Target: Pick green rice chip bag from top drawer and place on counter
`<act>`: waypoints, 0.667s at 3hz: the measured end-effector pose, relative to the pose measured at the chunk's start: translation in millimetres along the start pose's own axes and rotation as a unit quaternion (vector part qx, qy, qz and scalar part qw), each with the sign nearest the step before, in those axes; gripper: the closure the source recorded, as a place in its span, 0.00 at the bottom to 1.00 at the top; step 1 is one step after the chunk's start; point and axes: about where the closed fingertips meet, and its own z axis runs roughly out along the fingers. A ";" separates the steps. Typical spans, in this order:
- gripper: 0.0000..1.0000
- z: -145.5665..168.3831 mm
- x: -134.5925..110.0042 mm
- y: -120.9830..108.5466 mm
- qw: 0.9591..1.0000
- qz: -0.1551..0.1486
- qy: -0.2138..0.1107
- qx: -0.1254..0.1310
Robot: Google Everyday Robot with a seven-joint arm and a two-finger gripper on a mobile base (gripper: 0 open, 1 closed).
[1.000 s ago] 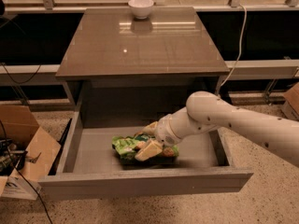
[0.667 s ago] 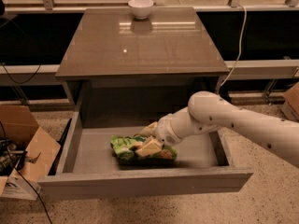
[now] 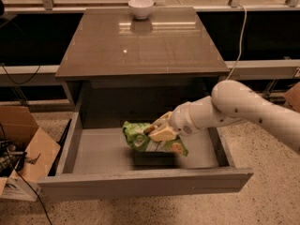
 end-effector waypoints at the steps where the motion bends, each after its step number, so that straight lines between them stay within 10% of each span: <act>1: 1.00 -72.1 -24.7 -29.5 0.998 -0.021 0.007 0.057; 2: 1.00 -141.4 -61.8 -64.8 0.990 -0.053 0.036 0.125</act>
Offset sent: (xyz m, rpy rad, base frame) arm 0.0959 -0.1509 0.2551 -0.3084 -0.4171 -0.2337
